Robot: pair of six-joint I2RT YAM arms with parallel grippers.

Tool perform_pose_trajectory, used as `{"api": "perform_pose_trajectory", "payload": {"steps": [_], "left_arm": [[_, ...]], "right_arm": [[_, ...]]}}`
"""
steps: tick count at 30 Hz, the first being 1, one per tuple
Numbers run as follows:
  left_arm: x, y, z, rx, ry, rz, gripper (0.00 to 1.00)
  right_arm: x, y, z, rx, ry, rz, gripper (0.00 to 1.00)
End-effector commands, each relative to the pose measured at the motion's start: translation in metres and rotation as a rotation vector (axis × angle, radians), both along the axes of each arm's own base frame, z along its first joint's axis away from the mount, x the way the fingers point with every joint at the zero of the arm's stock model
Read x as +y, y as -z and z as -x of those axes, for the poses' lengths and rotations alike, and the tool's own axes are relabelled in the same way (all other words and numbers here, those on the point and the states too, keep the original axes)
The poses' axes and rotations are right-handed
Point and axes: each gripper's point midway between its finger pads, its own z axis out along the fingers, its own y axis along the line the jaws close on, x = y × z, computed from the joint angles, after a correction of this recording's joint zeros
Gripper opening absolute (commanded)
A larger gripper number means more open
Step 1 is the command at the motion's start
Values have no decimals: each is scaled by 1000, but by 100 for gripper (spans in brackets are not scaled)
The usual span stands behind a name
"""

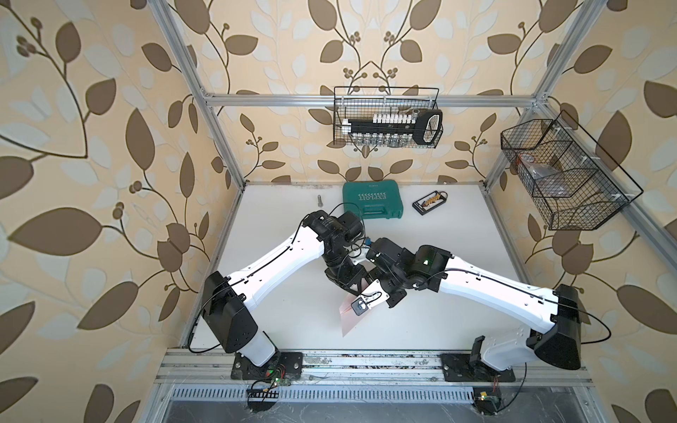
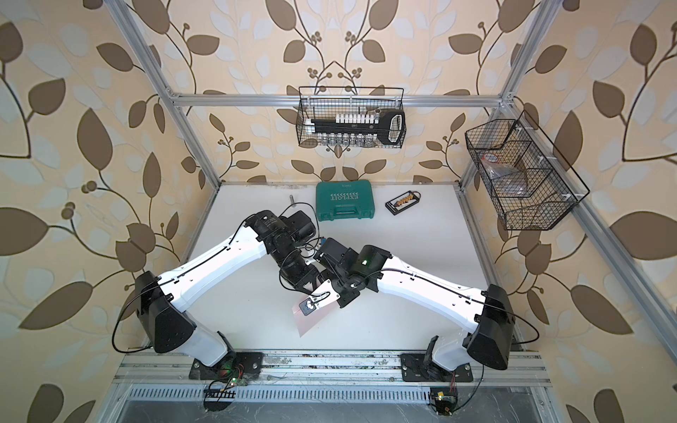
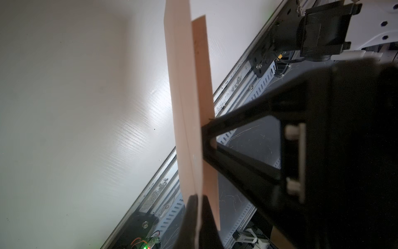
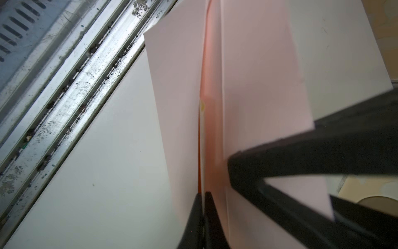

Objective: Fold the letter paper in half and place it into the envelope
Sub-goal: Place the letter paper in the envelope.

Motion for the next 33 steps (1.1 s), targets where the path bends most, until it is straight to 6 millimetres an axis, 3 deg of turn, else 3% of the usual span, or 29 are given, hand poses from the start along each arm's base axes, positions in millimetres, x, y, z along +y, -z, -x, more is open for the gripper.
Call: {"api": "perform_pose_trajectory", "payload": {"steps": [1,12,17,22,33], "left_arm": [[-9,-10,3,0,27,35,0],[-12,-4,8,2,45,21,0],[-10,-3,7,0,51,10,0],[-9,-2,8,2,56,1,0],[-10,-3,6,-4,55,4,0]], "right_arm": [[9,-4,-2,18,10,-16,0],[12,-7,-11,-18,27,-25,0],[8,-15,-13,-17,49,-49,14],[2,-22,-15,-13,67,-66,18],[8,-16,-11,40,64,-76,8]]}}
